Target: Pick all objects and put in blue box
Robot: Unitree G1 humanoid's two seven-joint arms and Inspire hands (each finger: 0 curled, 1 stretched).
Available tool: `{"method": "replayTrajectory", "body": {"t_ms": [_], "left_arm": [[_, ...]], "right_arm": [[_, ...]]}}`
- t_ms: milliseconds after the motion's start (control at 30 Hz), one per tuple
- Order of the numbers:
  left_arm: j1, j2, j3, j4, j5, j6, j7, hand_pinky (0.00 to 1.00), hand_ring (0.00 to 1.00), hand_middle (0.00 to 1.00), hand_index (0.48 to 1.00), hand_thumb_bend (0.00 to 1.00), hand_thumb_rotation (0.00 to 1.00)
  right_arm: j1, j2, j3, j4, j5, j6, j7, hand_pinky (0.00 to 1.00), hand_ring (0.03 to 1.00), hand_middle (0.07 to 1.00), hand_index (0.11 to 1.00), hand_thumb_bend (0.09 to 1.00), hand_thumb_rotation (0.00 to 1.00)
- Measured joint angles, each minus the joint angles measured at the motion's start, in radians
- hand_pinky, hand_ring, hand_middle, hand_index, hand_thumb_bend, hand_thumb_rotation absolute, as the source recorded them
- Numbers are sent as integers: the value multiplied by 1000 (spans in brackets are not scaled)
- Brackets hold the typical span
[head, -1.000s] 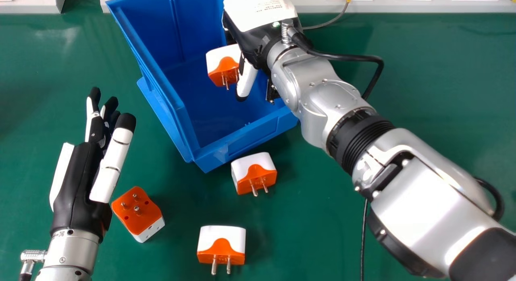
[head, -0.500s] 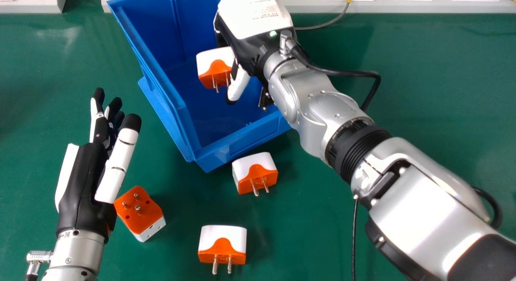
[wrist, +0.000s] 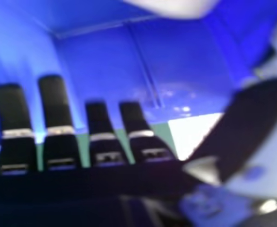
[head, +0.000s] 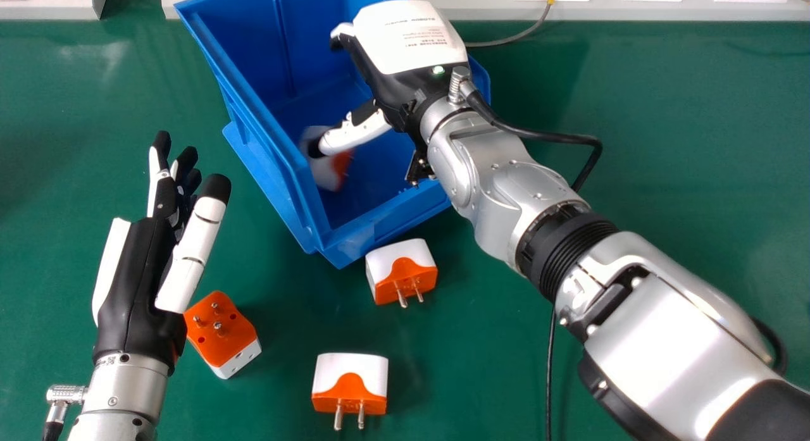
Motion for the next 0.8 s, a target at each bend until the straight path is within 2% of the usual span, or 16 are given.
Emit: {"method": "replayTrajectory", "body": {"t_ms": [333,500,800], "left_arm": [[-13,0,-1,3,0,6,0,1000,1000,1000,1000,646,863],[-17,0,-1,4,-1,15,-1,1000,1000,1000,1000,648,865],[-17,0,-1,7,-1,27,-3,1000,1000,1000,1000,667,867]], "right_arm": [[80,-19,-51,-151,42,18,-38,844,932,962,912,561,659],[203,-71,-81,-414,40,61,-43,847,938,962,911,509,605],[590,-179,-93,-1007,23,132,9,841,933,951,901,456,518]]}}
